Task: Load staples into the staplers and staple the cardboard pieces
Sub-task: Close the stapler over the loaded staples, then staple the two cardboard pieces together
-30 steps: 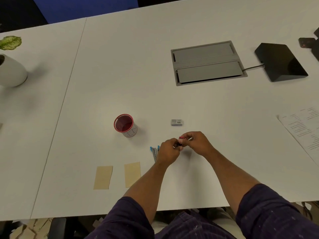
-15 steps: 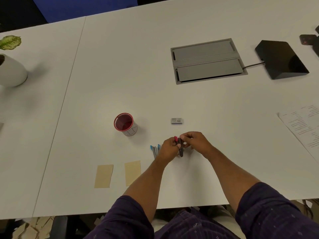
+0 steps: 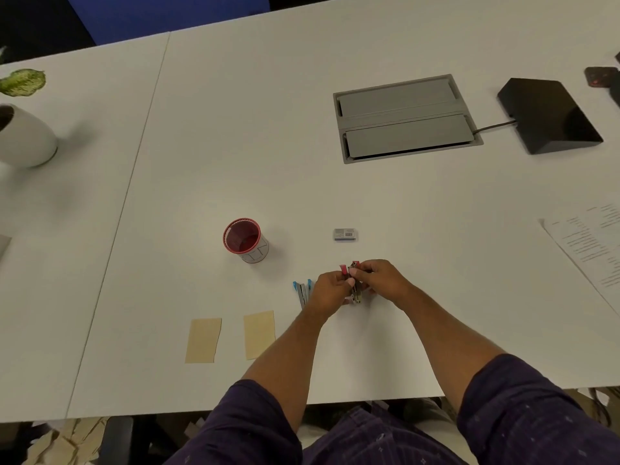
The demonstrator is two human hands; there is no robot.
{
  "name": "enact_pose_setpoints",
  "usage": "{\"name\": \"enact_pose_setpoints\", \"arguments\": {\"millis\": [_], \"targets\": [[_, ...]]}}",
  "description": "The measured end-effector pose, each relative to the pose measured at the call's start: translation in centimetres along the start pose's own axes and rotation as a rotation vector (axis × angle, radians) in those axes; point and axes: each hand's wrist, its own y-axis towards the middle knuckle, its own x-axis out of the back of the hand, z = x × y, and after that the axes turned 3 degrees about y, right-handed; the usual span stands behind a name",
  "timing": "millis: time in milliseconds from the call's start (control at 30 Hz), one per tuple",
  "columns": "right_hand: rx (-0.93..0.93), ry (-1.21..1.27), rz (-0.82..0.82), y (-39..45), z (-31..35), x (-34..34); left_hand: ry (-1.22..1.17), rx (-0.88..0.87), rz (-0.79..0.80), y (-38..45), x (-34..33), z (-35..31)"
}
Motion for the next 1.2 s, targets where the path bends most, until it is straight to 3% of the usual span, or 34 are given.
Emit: {"name": "enact_pose_setpoints", "arguments": {"millis": [200, 633, 867, 1033, 1200], "targets": [[0.045, -0.097, 0.099, 0.0, 0.6, -1.4, 0.181, -0.06, -0.16, -0.3, 0.6, 0.9], [0.189, -0.313, 0.053, 0.9, 2.6, -6.0, 0.576, -0.263, -0.33, -3.0, 4.8, 1.7], [0.258, -0.454, 0.157, 1.0, 3.3, -10.0, 0.687, -0.222, -0.514, -5.0, 8.6, 3.9], [0.255, -0.579, 0.204, 1.3, 3.7, -13.1, 0.731, -0.097, -0.638, -6.3, 11.3, 6.0], [0.282, -0.736, 0.223, 1.8, 3.6, -15.9, 0.85, -0.016, -0.63, -8.0, 13.2, 8.1]]}}
